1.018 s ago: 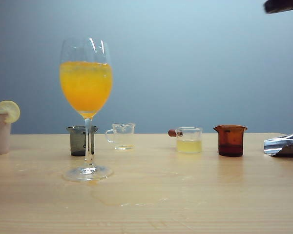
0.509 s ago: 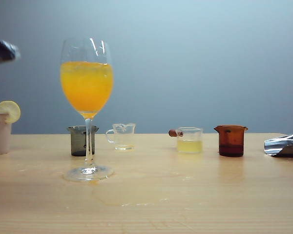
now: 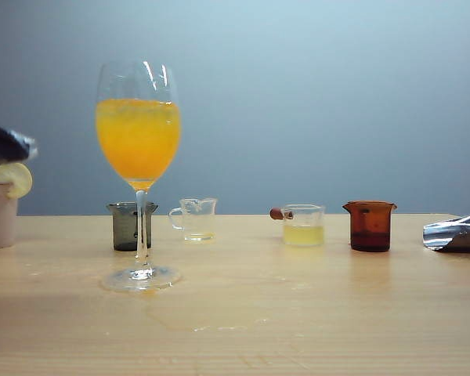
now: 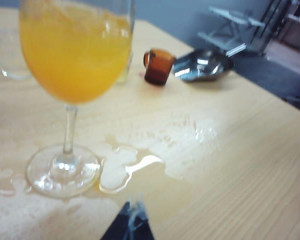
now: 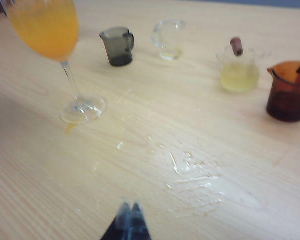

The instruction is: Pick up the second measuring cup from the left, pour the orange juice inside into the goblet, and finally put the measuring cup back in its original place.

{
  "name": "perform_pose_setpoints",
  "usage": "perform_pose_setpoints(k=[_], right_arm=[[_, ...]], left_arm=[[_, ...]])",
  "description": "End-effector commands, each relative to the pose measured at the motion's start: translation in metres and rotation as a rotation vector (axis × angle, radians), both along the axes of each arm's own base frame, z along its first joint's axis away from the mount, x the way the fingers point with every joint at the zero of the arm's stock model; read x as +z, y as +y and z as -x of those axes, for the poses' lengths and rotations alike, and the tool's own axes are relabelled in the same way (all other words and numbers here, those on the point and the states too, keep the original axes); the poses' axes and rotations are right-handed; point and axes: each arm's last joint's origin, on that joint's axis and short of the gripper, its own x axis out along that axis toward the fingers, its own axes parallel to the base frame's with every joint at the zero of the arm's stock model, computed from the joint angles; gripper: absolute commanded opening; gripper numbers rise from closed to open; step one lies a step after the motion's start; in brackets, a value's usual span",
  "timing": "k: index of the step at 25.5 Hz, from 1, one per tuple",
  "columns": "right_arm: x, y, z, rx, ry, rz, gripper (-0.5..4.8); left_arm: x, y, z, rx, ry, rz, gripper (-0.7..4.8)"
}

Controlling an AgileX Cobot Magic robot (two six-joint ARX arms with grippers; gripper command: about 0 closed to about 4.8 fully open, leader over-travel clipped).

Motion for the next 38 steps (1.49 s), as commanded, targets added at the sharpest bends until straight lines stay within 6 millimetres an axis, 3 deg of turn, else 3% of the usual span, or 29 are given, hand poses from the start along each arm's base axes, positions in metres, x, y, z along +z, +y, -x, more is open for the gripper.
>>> perform_pose_setpoints(k=[1,9,18,29,34,38], right_arm=[[-0.005,-0.002,-0.003,-0.114,-0.013,0.02,-0.01],[-0.026,0.006,-0.014,-0.144,-0.095,-0.09,-0.01],[-0.031,0.007,-0.012,-0.07,-0.042,-0.084,0.0],[-0.032,0.007,-0.012,-0.073,-0.035,-0.077,0.0],[-0.032,0.005,-0.013,-0.095,-0.041,-0.082,0.0],[-0.031,-0.004,-0.019,-0.209,-0.048,-0.081,0.0]], left_arm=[[0.0,0.0,0.0,-0.007,0.004,-0.005,-0.04],[0.0,0.0,0.0,-0.007,0.004,-0.004,-0.04],[0.0,0.003,-0.003,0.035,0.005,-0.004,-0.04],[0.0,0.057,-0.025,0.65,0.005,-0.003,-0.04],[0.0,0.069,-0.026,0.782,0.006,-0.003,-0.04],[0.0,0.073,-0.026,0.818,0.005,-0.002,-0.04]])
